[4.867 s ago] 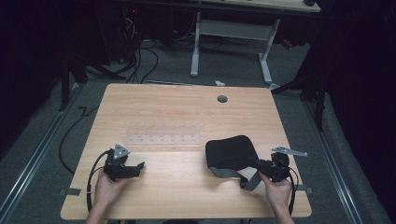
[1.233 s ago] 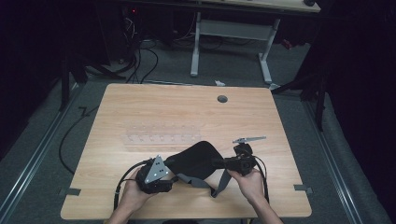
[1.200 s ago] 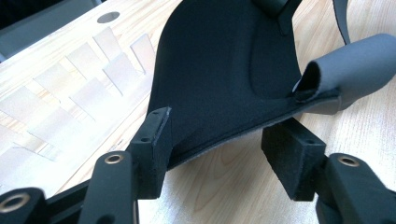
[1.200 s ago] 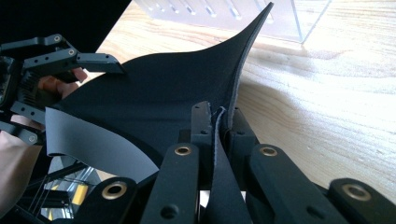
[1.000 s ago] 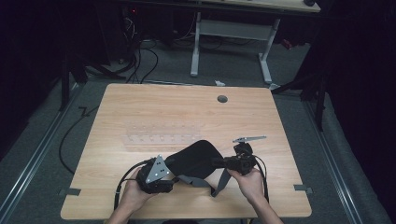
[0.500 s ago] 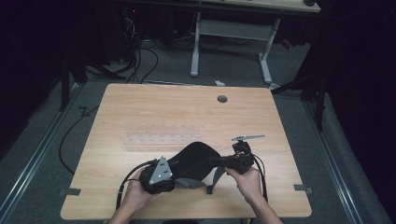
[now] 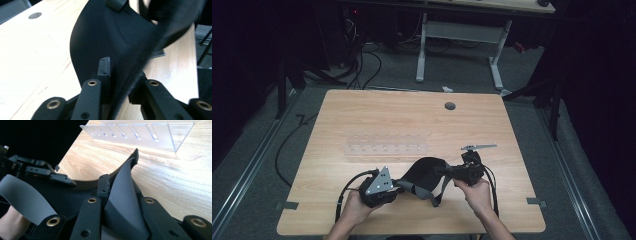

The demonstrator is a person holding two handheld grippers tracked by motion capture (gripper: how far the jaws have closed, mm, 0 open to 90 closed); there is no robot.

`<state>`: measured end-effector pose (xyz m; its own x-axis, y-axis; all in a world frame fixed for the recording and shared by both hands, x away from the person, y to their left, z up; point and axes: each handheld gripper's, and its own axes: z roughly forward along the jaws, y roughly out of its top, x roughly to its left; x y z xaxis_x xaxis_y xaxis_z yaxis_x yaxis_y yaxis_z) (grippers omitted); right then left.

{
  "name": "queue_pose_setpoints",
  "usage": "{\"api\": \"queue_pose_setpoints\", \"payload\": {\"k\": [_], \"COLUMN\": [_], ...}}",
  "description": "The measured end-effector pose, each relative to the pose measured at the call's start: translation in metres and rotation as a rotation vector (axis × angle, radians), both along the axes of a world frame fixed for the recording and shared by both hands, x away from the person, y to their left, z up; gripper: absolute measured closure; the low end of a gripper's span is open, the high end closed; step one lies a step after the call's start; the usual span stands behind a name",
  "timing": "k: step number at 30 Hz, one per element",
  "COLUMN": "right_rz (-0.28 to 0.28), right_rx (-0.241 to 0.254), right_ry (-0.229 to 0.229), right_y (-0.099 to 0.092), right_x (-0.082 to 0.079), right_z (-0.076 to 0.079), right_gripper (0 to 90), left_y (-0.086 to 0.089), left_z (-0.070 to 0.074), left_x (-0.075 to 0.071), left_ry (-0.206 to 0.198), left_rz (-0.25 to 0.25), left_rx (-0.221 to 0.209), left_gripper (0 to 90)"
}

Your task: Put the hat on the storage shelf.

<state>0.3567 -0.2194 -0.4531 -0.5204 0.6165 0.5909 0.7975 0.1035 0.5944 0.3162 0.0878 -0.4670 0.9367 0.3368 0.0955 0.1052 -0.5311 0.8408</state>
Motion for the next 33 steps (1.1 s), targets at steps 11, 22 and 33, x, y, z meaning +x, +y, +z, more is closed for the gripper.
{"api": "queue_pose_setpoints", "payload": {"k": [11,22,33], "right_rz": [-0.026,-0.094,-0.237], "right_rx": [0.060,-0.039,-0.266], "right_ry": [-0.004,-0.089,-0.210], "right_y": [-0.006,-0.022,-0.044], "right_x": [0.003,-0.008,-0.011], "right_z": [-0.007,-0.020,-0.058], "right_gripper": [56.1,49.2,46.3], "left_y": [0.003,0.027,0.039], "left_z": [0.003,0.007,0.013], "left_x": [0.001,0.011,0.016], "left_ry": [-0.013,0.065,0.088], "left_rz": [-0.008,0.064,0.117], "left_rx": [-0.027,-0.142,-0.154], "left_gripper": [86.5,86.4,86.3]}}
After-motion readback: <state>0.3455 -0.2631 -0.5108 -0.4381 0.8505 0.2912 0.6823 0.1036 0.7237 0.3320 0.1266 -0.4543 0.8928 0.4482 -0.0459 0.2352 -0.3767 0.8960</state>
